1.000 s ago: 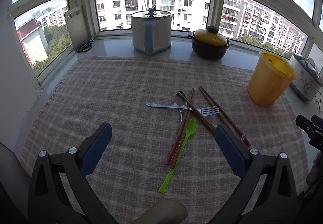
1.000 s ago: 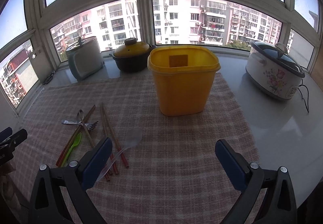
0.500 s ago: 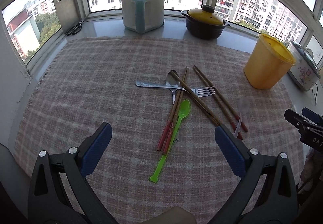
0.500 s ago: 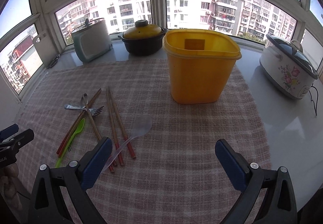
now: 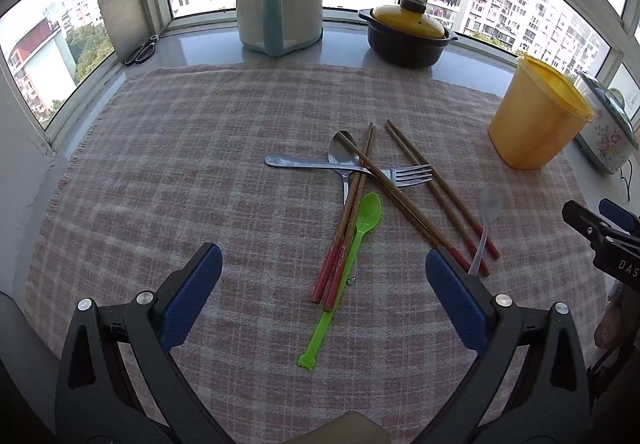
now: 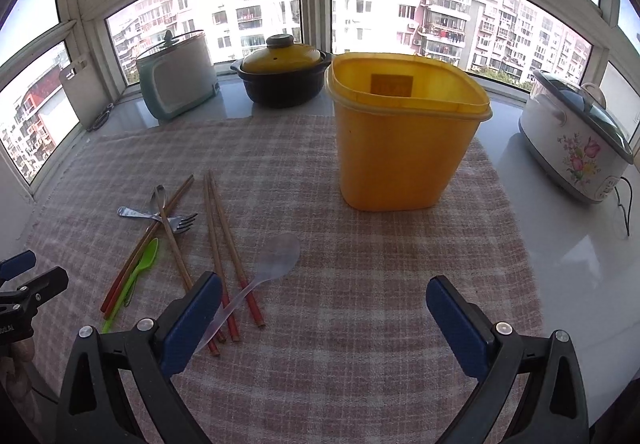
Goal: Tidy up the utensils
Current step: 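Lower the left tool onto a red-tipped chopstick while the right tool approaches the clear spoon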
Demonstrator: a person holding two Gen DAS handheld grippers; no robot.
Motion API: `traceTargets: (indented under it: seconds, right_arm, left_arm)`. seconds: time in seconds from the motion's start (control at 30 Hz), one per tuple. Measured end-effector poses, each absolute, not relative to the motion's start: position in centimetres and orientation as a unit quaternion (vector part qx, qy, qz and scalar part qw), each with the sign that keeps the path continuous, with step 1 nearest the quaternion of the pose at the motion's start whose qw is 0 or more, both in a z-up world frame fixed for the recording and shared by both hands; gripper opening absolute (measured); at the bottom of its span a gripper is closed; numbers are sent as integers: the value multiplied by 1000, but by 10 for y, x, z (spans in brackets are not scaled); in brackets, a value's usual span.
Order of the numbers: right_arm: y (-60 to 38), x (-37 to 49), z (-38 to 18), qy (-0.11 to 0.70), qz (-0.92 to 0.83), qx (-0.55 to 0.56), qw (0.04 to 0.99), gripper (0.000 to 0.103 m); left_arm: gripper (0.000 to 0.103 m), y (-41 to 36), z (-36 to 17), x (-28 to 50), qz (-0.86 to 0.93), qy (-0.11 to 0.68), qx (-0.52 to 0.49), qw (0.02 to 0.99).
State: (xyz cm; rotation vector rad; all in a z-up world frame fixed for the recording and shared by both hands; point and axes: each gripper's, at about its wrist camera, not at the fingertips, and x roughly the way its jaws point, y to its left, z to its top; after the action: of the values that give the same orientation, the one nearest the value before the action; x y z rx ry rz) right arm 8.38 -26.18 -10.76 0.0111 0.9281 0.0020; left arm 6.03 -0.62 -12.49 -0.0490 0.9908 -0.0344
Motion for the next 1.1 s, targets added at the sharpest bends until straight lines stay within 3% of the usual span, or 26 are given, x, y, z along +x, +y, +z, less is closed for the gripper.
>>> traceTargets:
  seconds: [0.57, 0.83, 1.03, 1.1]
  right_arm:
    - [-243, 92, -112, 434, 31, 2, 900, 103]
    - [-242, 100, -120, 460, 38, 2, 887, 103]
    - [-236, 110, -130, 491, 63, -5, 869, 102]
    - [-233, 114, -134, 498, 69, -11, 864, 96]
  left_arm:
    - [101, 18, -132, 63, -11, 461, -36, 886]
    - [100, 36, -151, 65, -24, 497, -44, 866]
    - [76, 34, -165, 76, -57, 526, -48, 847]
    - [64, 31, -171, 81, -76, 540, -57, 837]
